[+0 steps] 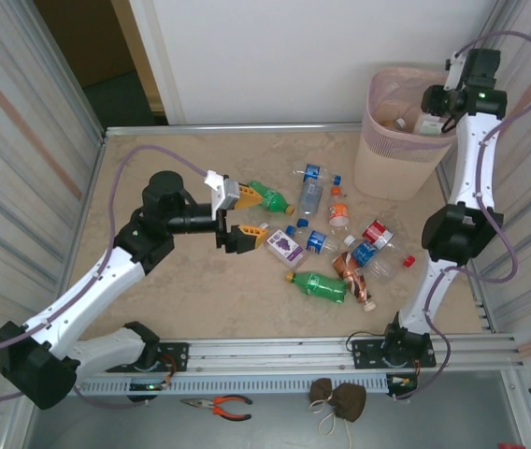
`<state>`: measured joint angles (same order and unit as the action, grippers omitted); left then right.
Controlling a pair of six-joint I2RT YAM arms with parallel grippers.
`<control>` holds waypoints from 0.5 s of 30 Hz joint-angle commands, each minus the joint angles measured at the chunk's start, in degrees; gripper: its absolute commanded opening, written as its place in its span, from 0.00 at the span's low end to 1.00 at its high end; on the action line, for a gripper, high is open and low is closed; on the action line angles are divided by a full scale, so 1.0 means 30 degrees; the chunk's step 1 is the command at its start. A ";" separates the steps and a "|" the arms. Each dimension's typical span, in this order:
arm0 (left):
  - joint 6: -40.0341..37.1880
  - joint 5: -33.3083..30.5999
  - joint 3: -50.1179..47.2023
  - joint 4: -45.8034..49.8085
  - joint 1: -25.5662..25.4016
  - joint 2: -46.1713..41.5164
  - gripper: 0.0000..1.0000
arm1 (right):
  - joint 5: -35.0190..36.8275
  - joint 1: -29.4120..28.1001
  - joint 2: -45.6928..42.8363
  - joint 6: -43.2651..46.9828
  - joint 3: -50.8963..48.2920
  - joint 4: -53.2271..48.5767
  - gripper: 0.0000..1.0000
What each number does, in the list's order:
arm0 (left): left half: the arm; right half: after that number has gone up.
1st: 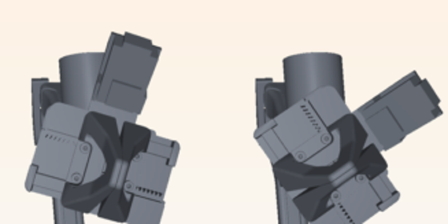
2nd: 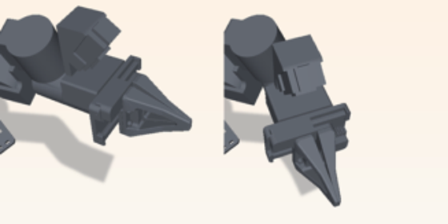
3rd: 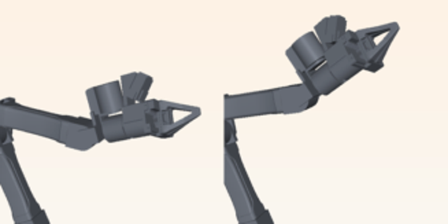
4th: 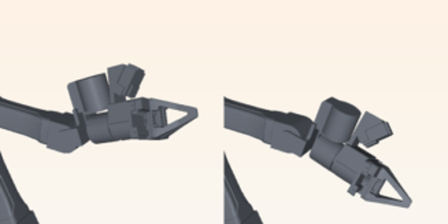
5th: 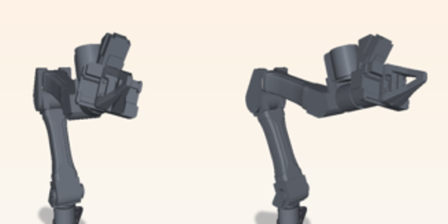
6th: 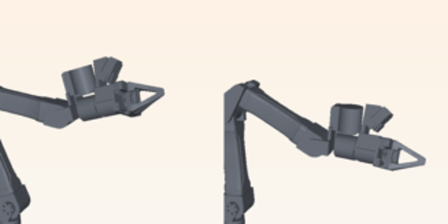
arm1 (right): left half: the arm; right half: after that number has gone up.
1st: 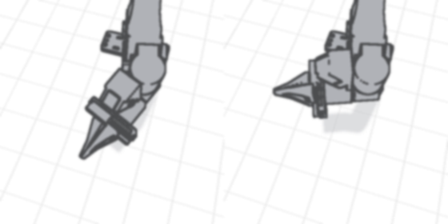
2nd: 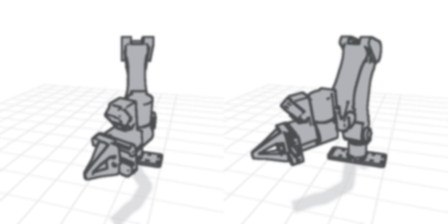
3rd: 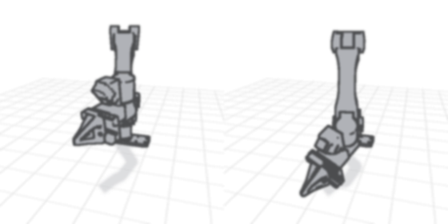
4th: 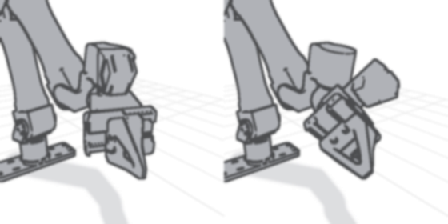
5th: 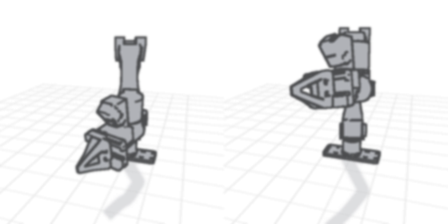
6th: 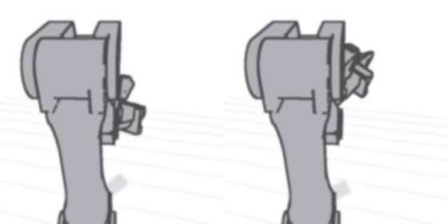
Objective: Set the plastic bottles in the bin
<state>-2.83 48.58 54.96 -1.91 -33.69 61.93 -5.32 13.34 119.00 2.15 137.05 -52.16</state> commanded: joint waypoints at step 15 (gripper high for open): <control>0.0128 0.0068 -0.0679 -0.0622 0.0377 -0.0287 0.86 | 0.0912 -0.0473 0.4468 0.0747 0.0253 -0.1350 0.37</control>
<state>-2.79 48.38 53.54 -1.93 -33.04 62.04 -3.86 12.01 130.47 3.64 137.05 -53.39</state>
